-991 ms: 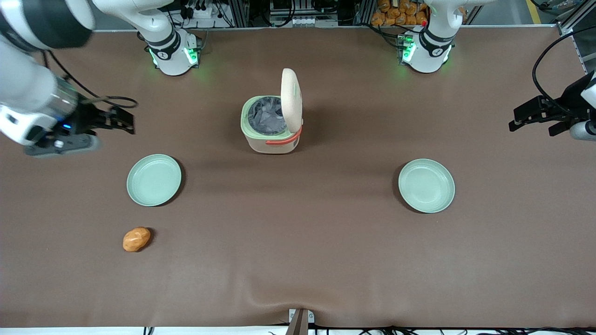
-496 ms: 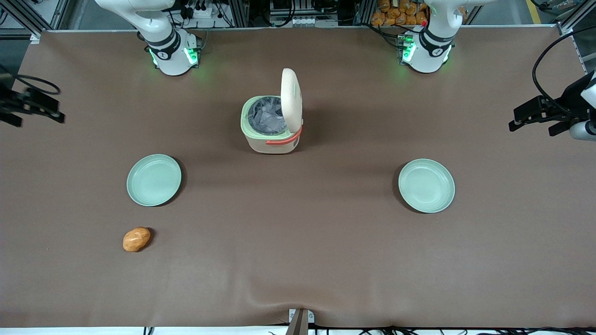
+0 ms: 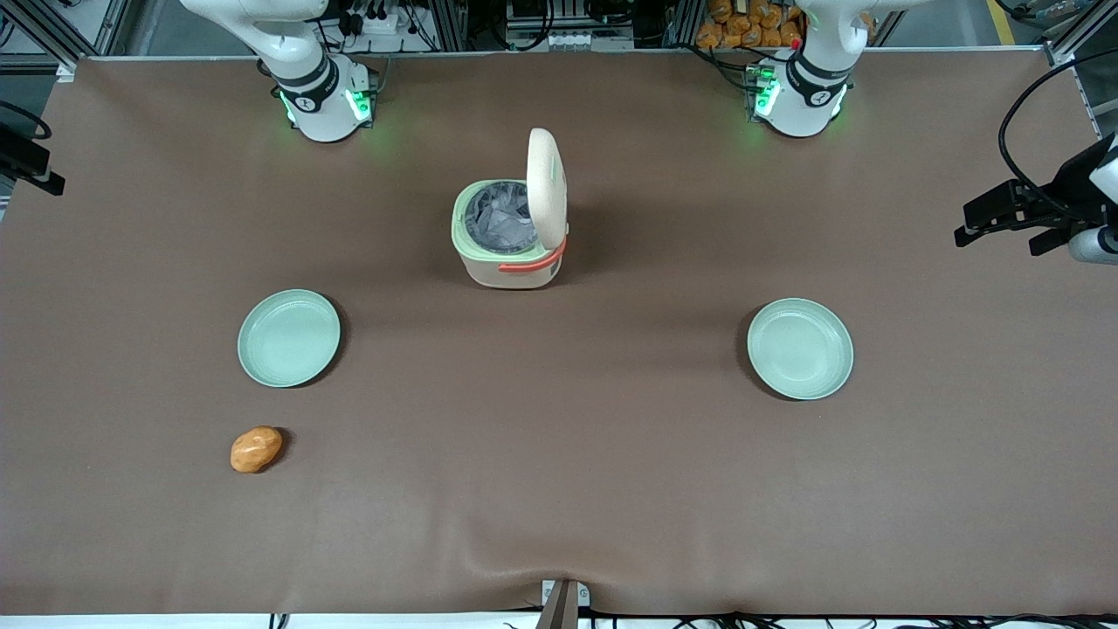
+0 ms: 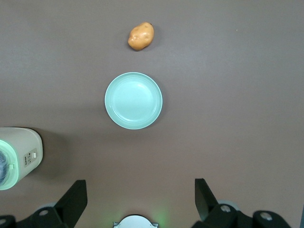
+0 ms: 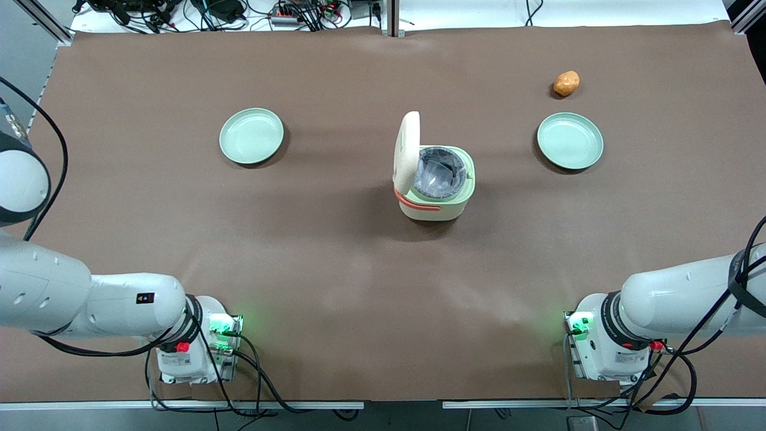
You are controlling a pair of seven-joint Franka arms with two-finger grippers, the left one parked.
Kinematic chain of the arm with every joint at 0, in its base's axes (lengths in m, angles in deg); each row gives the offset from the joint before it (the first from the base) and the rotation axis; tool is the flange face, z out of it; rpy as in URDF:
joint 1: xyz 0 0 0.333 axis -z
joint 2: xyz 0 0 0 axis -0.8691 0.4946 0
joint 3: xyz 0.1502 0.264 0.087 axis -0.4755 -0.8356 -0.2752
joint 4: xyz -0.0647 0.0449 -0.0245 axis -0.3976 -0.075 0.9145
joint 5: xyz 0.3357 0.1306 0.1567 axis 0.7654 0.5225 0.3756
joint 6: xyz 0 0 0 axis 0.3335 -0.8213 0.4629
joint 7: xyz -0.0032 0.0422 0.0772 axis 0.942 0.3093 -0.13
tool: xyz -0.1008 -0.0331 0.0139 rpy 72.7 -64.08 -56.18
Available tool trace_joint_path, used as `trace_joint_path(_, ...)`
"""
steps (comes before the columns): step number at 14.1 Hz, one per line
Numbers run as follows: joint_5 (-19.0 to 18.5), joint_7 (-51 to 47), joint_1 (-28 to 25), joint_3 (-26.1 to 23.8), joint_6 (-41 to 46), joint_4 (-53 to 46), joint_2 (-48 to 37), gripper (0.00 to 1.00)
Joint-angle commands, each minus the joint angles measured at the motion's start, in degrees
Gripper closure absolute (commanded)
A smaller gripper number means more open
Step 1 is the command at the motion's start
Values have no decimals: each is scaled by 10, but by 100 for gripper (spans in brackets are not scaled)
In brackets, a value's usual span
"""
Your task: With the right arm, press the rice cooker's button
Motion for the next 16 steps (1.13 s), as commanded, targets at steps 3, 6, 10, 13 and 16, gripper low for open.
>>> trace_joint_path(3,-4,-74,17,-16,14,-11,2,0)
trace_joint_path(6,-2,-86,17,-16,13,-11,1,0)
trace_joint_path(10,-2,-85,17,-15,13,-11,1,0)
trace_joint_path(13,-2,-84,18,-15,13,-11,2,0)
trace_joint_path(16,-2,-85,22,-16,12,-12,2,0)
